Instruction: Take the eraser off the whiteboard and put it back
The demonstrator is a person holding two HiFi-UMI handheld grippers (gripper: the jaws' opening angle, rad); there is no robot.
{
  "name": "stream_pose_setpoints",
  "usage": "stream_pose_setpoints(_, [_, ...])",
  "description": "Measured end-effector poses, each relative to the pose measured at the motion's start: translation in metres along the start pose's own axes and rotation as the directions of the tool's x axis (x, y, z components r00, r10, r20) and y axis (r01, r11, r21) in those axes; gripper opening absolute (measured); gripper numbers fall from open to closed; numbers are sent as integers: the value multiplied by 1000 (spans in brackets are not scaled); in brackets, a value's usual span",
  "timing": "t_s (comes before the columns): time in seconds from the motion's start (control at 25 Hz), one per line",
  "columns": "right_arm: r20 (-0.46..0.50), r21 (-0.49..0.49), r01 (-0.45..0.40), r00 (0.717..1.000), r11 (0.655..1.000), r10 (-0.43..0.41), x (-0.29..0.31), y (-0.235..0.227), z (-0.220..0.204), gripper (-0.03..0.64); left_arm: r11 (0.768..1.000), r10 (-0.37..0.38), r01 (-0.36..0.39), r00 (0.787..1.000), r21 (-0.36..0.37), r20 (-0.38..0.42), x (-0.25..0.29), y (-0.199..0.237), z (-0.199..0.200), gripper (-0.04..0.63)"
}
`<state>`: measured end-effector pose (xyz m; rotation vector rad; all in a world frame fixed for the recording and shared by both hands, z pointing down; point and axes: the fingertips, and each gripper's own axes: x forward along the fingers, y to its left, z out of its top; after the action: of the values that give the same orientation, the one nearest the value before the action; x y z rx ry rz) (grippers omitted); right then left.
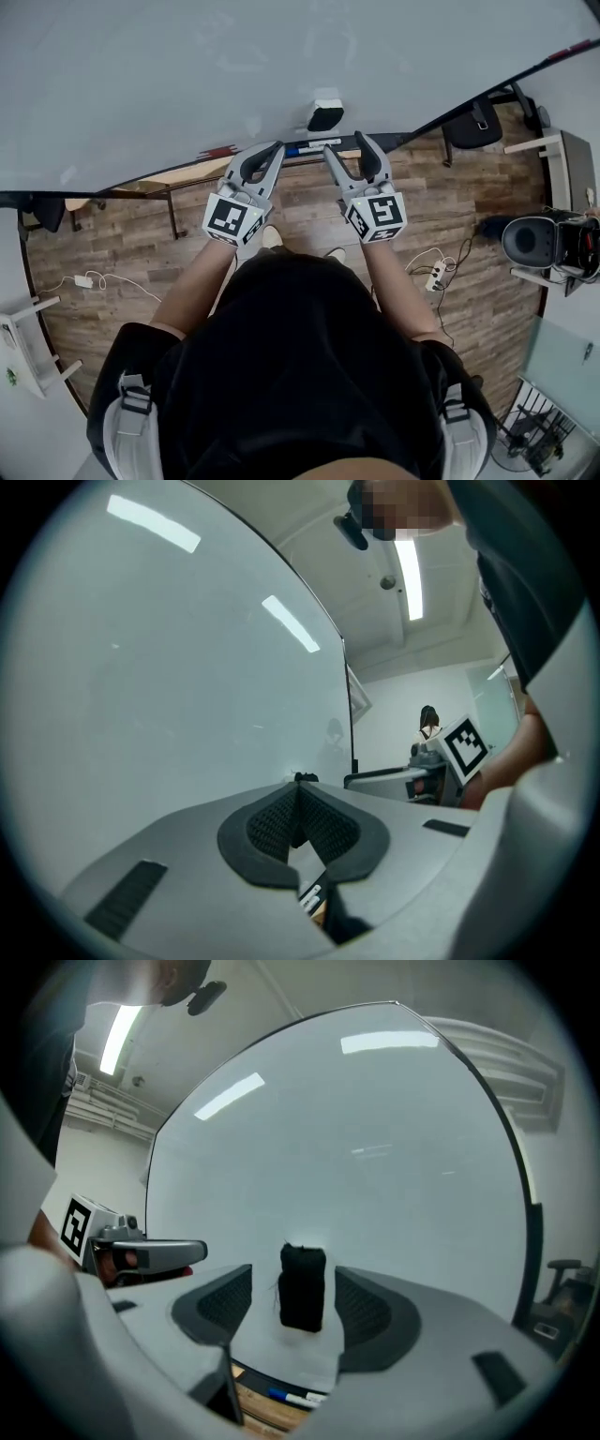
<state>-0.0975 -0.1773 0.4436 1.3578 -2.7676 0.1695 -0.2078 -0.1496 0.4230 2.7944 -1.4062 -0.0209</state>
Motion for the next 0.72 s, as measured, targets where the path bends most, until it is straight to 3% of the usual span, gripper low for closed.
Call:
stream_pose_setpoints(0.28, [65, -47, -144, 987, 988, 147, -36, 17, 54, 261, 999, 15, -16, 1000, 39, 19, -10, -32, 33, -6])
stream_pose_setpoints(0.4, [87, -67, -213, 972, 975, 219, -53, 26, 70, 230, 999, 26, -27, 999, 33, 34, -14, -48, 48, -6])
stream_pose_setpoints(0.72, [166, -107, -327, 925, 939, 342, -91, 45, 98, 56, 999, 29, -30, 999, 42, 39, -25, -88, 65, -6])
